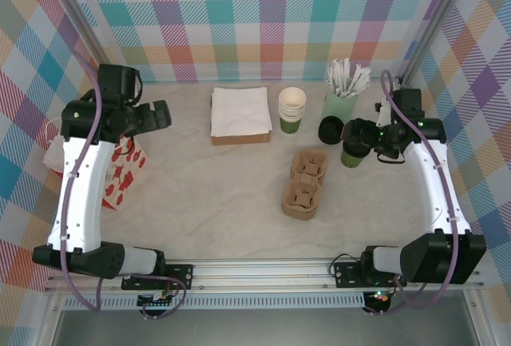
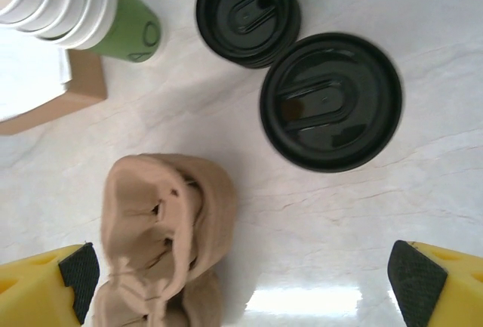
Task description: Pack the takeout coffee
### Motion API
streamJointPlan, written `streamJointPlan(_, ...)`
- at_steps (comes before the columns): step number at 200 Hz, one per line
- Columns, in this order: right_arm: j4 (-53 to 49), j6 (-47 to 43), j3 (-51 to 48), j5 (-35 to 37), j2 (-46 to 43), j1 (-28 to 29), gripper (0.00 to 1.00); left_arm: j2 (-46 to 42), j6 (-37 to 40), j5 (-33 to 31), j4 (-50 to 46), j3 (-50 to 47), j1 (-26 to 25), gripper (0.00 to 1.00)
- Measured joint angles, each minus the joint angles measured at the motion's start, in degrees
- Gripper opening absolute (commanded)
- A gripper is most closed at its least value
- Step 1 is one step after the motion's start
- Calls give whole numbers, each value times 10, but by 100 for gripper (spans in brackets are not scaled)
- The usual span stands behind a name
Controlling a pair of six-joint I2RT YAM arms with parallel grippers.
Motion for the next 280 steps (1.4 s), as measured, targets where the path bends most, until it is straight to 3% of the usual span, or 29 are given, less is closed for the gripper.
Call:
streamJointPlan(60,2,0,-32,-50,-5,0,100,23,77,-25,16,2,178,100)
streamJointPlan(121,11,0,-51,-81,-5,0,100,77,90,71,95,-83,277,100)
streamJointPlan(159,11,0,-60,-90,-5,0,100,92,95,113,122,-105,290,91)
streamJointPlan(200,16,0,-60,-99,-5,0,100,95,101,138,141,-116,290,76)
streamJointPlan(235,17,0,-60,-101,-5,0,100,96,104,151,145,-120,290,50)
streamJointPlan(280,19,3,-60,-107,-5,0,100,87,110,164,144,-130,290,25)
